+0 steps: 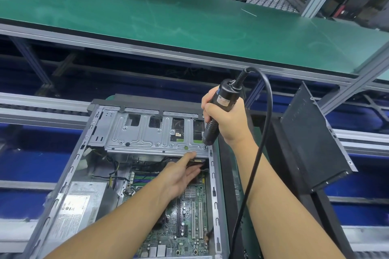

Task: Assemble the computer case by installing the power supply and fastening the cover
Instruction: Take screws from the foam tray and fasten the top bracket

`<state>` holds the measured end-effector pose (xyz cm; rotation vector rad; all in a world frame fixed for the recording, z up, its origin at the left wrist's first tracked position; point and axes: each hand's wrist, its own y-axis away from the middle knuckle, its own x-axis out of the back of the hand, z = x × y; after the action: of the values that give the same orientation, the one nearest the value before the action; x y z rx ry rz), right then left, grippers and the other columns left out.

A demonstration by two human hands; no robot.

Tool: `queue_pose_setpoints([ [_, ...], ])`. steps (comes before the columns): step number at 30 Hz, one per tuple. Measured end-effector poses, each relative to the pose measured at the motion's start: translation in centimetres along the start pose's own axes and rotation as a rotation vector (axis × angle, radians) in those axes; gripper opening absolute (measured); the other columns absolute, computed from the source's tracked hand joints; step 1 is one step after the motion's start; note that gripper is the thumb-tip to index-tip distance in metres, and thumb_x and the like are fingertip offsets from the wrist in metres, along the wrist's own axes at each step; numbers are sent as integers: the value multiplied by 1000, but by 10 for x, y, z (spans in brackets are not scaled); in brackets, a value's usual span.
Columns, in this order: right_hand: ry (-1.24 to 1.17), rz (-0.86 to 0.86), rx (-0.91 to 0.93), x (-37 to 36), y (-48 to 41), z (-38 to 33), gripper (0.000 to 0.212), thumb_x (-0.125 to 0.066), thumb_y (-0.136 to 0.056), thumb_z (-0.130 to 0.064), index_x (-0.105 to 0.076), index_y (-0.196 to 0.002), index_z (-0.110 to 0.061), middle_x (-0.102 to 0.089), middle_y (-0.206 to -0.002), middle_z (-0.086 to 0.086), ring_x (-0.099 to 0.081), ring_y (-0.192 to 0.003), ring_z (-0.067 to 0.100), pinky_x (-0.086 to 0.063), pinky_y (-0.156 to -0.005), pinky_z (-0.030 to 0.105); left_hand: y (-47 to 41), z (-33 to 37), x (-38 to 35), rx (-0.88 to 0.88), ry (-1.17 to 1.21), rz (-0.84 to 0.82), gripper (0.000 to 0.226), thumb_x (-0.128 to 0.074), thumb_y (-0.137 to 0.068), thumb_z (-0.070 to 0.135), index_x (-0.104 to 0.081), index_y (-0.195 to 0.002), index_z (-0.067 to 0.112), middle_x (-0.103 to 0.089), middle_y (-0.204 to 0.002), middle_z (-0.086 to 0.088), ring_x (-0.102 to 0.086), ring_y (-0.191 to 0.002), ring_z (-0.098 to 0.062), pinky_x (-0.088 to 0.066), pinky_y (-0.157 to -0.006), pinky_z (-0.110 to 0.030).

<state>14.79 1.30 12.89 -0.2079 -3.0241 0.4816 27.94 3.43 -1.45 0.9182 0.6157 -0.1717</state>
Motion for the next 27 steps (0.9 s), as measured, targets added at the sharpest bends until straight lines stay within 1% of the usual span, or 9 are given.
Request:
queue_pose_setpoints([
  [3, -15, -15, -4, 1, -1, -1, 12, -63, -76, -11, -66, -76, -23, -56, -74, 24, -52, -56, 22, -50, -61, 41, 0, 0, 0, 0, 2, -3, 39, -79, -81, 14, -61, -112, 0, -76, -84, -11, -75, -90, -25, -60, -77, -29],
  [7, -36, -8, -28, 3, 0, 0, 15, -63, -77, -8, -66, -78, -23, -57, -74, 21, -52, -57, 23, -50, -62, 43, 0, 0, -1, -5, -8, -6, 38, -79, -81, 15, -62, -111, 0, -77, -85, -11, -75, -90, -25, -57, -87, -32],
  [12, 2, 11, -38, -2, 2, -1, 7, -64, -74, -15, -62, -81, -14, -52, -75, 32, -49, -58, 29, -49, -62, 41, 1, 0, -2, -6, 14, 3, 35, -77, -84, 13, -61, -111, -1, -77, -86, -11, -75, -89, -25, -60, -74, -29],
  [17, -3, 11, -40, 2, 1, -3, 10, -60, -80, 0, -62, -82, -10, -53, -73, 30, -51, -58, 29, -50, -63, 42, 5, 0, -4, -18, 6, 4, 32, -76, -85, 14, -61, -110, 0, -77, -82, -10, -75, -87, -23, -59, -78, -30],
  [20, -34, 16, 21, 5, 0, -8, 12, -60, -78, 4, -62, -80, -8, -57, -65, 21, -52, -56, 27, -50, -64, 39, 10, 1, -5, -6, -47, -9, 34, -75, -86, 20, -60, -112, 5, -72, -102, -16, -74, -93, -23, -58, -82, -32],
  [22, -86, 36, 76, 7, -3, -14, 18, -62, -76, 0, -65, -78, -17, -60, -65, 9, -52, -56, 27, -49, -65, 39, 19, 3, -6, 56, -164, -24, 34, -72, -89, 35, -60, -110, 11, -71, -107, -14, -72, -97, -22, -55, -80, -31],
  [23, -113, 39, 96, 9, -4, -17, 19, -63, -76, -3, -66, -78, -21, -60, -67, 6, -52, -56, 27, -49, -65, 38, 23, 3, -6, 90, -264, -35, 38, -68, -90, 44, -62, -107, 11, -74, -100, -11, -71, -93, -20, -53, -76, -30],
  [25, -126, 30, 127, 12, -7, -24, 15, -63, -76, -5, -65, -81, -19, -60, -67, 6, -52, -55, 27, -49, -63, 36, 33, 3, -7, 86, -540, -49, 46, -58, -92, 56, -65, -92, 11, -68, -70, 0, -64, -66, -15, -43, -60, -28],
  [27, -112, 32, 139, 15, -6, -27, 11, -63, -77, -6, -63, -82, -15, -60, -67, 6, -52, -54, 27, -49, -63, 35, 39, 4, -7, -195, -944, -56, 40, -55, -93, 54, -55, -70, 21, -48, -50, 11, -47, -46, -8, -34, -51, -25],
])
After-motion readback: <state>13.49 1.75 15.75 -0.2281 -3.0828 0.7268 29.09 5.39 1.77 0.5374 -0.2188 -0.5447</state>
